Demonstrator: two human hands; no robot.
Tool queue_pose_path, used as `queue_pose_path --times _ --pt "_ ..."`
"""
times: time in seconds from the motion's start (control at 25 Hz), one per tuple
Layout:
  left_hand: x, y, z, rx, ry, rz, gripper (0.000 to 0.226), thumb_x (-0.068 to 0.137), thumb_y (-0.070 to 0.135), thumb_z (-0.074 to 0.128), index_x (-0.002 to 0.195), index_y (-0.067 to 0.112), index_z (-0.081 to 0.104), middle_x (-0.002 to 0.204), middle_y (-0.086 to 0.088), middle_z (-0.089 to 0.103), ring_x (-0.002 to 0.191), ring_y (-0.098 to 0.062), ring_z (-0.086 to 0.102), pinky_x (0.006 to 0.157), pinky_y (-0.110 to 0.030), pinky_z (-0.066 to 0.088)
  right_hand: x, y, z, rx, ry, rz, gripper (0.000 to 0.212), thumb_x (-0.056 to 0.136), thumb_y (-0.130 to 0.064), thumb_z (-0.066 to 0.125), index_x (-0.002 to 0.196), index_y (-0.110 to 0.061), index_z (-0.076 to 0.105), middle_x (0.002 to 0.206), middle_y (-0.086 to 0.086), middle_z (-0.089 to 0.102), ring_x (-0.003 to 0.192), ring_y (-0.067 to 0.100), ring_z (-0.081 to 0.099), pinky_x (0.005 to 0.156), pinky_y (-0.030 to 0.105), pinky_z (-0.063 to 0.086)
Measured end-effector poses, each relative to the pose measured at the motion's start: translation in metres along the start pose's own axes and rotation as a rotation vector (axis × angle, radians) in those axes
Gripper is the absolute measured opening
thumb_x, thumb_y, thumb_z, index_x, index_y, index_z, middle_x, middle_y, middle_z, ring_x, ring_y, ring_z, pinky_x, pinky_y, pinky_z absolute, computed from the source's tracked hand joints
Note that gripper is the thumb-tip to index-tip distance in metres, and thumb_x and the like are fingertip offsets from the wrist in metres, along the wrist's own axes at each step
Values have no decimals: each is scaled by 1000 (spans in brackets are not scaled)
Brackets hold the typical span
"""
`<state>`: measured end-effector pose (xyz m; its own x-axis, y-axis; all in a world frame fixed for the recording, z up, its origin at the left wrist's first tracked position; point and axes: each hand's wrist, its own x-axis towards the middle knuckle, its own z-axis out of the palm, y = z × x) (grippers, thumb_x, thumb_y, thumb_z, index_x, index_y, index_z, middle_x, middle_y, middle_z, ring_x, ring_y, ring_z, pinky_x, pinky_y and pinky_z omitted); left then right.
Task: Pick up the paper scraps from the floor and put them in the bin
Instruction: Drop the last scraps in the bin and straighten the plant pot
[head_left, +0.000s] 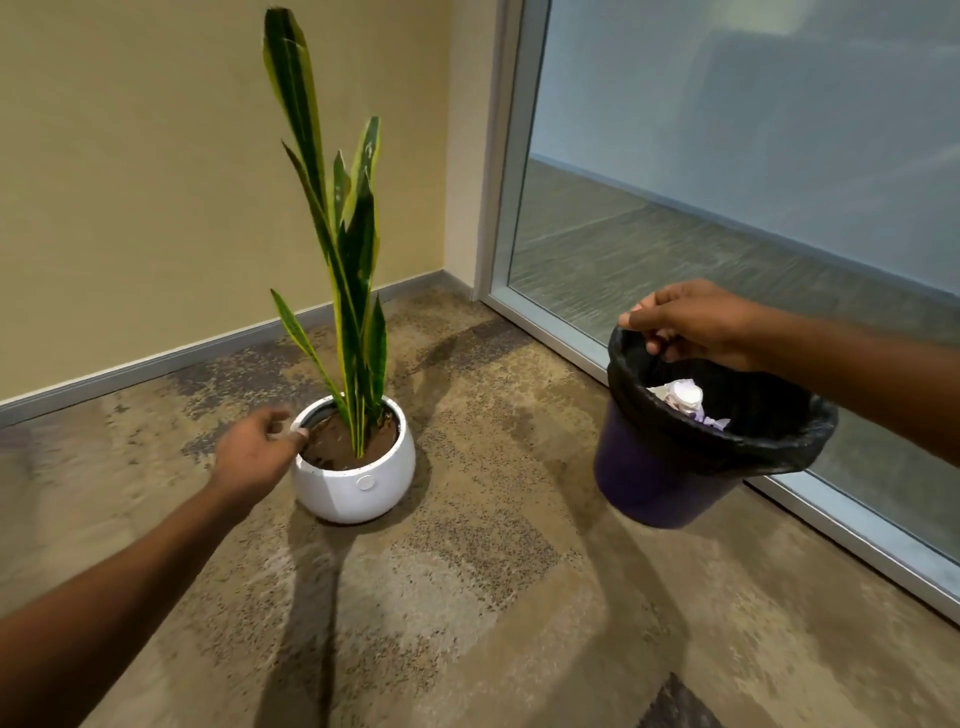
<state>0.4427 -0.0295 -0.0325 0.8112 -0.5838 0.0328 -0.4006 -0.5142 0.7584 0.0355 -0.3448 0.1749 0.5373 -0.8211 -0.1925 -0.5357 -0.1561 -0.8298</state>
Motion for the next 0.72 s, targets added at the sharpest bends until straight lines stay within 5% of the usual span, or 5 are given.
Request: queue_pose_path --times 0.24,0.44,0.6,0.72 --pt "-6 -14 16 -315 -55 -446 86 89 56 77 157 18 41 152 -13 51 115 -36 61 80 -51 65 35 -26 132 -16 -249 -53 16 96 -21 82 96 -12 69 74 5 67 68 17 69 54 27 53" --pt "-24 -15 37 -614 -220 -601 70 87 64 76 137 16 63 126 -7 70 100 -32 72 67 -43 63 55 -11 231 29 -384 20 23 98 -23 79 108 -6 67 93 14 70 80 22 70 63 34 59" --pt "-49 -11 60 -747 -287 -697 98 74 79 77 151 32 37 135 -11 67 104 -39 75 65 -45 64 67 28 291 77 -391 193 53 94 -46 82 123 -5 65 131 19 65 102 29 69 87 47 65" --pt "-56 -8 81 -836 -287 -713 86 72 81 77 135 39 37 102 -7 82 81 -34 82 78 -57 65 73 55 316 215 -510 343 77 91 -57 79 149 -13 57 165 19 41 123 40 67 91 51 66"
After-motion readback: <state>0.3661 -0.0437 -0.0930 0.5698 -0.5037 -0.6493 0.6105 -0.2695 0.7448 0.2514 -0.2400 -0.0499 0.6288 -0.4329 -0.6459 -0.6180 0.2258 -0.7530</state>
